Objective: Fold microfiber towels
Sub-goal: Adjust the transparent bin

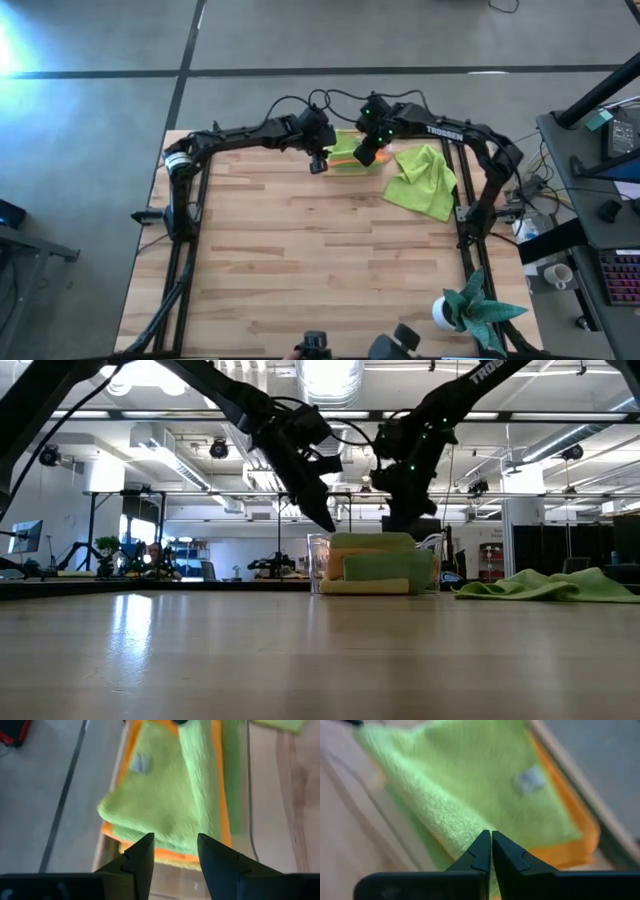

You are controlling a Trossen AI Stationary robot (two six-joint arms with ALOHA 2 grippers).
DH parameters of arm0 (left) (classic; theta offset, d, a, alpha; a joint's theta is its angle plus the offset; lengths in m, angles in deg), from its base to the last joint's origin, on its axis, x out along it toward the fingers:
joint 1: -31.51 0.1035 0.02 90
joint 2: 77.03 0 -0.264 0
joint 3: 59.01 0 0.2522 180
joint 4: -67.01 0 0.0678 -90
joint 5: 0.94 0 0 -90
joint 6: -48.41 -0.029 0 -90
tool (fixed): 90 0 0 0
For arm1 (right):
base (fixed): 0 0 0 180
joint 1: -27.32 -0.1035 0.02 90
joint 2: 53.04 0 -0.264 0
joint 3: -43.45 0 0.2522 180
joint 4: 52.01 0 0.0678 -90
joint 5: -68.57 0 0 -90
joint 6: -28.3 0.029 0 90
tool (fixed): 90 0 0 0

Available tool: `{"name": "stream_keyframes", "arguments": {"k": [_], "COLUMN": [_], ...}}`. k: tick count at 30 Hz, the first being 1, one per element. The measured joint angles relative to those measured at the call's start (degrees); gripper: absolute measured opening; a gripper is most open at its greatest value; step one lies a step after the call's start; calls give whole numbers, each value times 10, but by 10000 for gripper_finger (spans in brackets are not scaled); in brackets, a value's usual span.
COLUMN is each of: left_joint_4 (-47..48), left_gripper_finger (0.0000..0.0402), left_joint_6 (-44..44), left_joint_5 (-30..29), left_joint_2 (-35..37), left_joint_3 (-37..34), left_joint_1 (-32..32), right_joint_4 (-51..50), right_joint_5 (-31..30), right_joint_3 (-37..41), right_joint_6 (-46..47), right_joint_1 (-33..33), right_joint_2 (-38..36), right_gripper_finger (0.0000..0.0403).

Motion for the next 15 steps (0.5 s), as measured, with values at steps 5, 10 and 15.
{"name": "stream_keyframes", "arguments": {"k": [5,10,15], "left_joint_4": [-22,-27,-31], "left_gripper_finger": [135,135,134], "left_joint_6": [1,2,-3], "left_joint_5": [1,49,73], "left_joint_2": [0,0,1], "left_joint_3": [-25,-41,-53], "left_joint_1": [0,-4,-13], "right_joint_4": [-45,-68,-72], "right_joint_5": [20,26,26], "right_joint_3": [1,-1,0], "right_joint_6": [1,4,10], "right_joint_1": [-6,-17,-21], "right_joint_2": [17,18,18], "right_gripper_finger": [9,9,9]}}
